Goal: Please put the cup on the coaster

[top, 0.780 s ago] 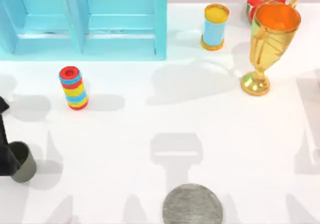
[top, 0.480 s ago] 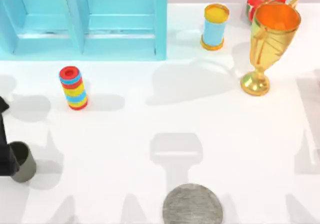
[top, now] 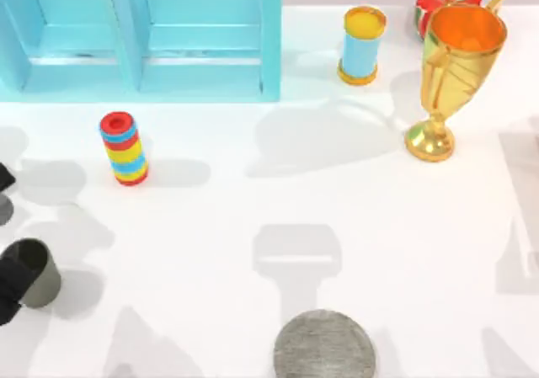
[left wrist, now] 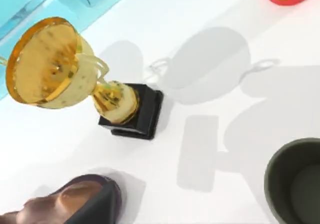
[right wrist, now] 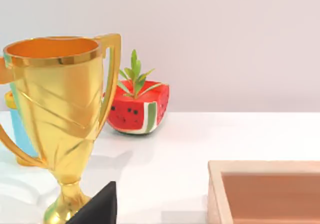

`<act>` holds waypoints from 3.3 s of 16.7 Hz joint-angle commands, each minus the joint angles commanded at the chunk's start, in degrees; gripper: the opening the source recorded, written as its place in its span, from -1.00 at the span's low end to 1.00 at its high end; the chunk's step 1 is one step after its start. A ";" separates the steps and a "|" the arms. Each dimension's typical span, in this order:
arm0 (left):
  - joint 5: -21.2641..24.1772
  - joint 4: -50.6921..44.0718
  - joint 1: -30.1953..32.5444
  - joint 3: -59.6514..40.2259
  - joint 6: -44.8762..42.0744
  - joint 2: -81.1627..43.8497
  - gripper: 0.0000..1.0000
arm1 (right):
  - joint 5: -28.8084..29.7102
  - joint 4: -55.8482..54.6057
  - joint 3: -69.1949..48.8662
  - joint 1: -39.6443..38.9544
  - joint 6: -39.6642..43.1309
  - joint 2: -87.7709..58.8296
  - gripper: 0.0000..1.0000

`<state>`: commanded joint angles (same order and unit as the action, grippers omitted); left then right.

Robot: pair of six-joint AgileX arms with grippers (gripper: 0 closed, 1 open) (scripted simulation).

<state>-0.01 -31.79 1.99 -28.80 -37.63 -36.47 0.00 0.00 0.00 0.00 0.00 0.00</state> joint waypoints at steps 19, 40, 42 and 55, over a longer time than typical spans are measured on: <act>-0.01 -38.39 2.13 -34.38 -49.01 -46.35 1.00 | 0.00 0.00 0.00 0.00 0.00 0.00 1.00; -0.02 -14.27 2.10 -17.49 -49.43 -53.67 0.10 | 0.00 0.00 0.00 0.00 0.00 0.00 1.00; -0.02 -14.27 2.10 -17.49 -49.43 -53.67 -0.21 | 0.00 0.00 0.00 0.00 0.00 0.00 1.00; -0.02 -14.27 2.10 -17.49 -49.43 -53.67 -1.00 | 0.00 0.00 0.00 0.00 0.00 0.00 1.00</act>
<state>-0.03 -46.06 4.09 -46.30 -87.06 -90.15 0.00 0.00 0.00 0.00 0.00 0.00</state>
